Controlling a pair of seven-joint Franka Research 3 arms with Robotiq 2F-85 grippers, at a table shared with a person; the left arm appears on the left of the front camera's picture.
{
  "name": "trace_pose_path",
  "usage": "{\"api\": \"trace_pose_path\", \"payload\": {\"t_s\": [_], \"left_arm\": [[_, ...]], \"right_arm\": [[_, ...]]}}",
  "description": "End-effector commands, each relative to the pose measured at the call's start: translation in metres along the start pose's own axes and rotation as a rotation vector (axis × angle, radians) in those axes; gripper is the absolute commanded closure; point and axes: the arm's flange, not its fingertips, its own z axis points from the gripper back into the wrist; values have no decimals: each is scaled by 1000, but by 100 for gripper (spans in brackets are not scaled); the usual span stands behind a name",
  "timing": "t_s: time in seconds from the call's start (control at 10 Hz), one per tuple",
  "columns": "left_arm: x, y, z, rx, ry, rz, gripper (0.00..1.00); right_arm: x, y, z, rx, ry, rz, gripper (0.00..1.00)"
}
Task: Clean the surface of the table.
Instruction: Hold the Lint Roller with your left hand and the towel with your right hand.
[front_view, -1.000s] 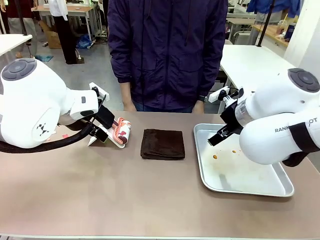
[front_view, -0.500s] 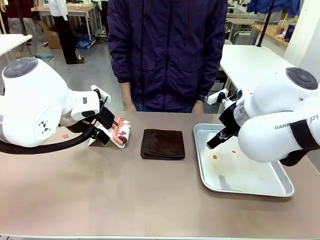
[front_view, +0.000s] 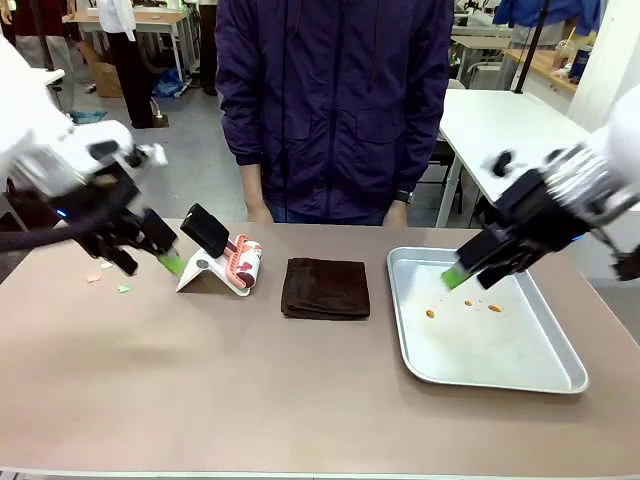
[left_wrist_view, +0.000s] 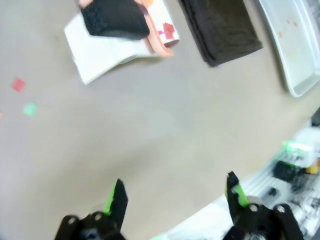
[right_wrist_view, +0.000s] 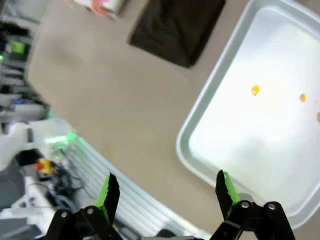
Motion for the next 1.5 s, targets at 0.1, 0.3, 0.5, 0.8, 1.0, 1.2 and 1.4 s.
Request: {"api": "trace_pose_path", "payload": {"t_s": [0.1, 0.3, 0.5, 0.8, 1.0, 1.2, 1.4], "left_arm": [[-41, 88, 63, -339, -234, 181, 0], [-82, 156, 78, -466, -353, 307, 0], [-128, 211, 81, -538, -466, 403, 0], [-166, 247, 70, -590, -582, 498, 0], [-164, 239, 48, -595, -620, 575, 0], [-168, 262, 69, -590, -590, 568, 0], [-168, 262, 69, -590, -590, 568, 0]], "right_arm": [[-71, -84, 63, 265, -236, -257, 0], [-121, -151, 83, 428, -385, -408, 0], [-161, -206, 92, 543, -504, -504, 0], [-197, -263, 88, 599, -563, -637, 0], [-214, -294, 76, 655, -604, -701, 0], [-215, -293, 91, 621, -567, -715, 0], [-215, -293, 91, 621, -567, -715, 0]]}}
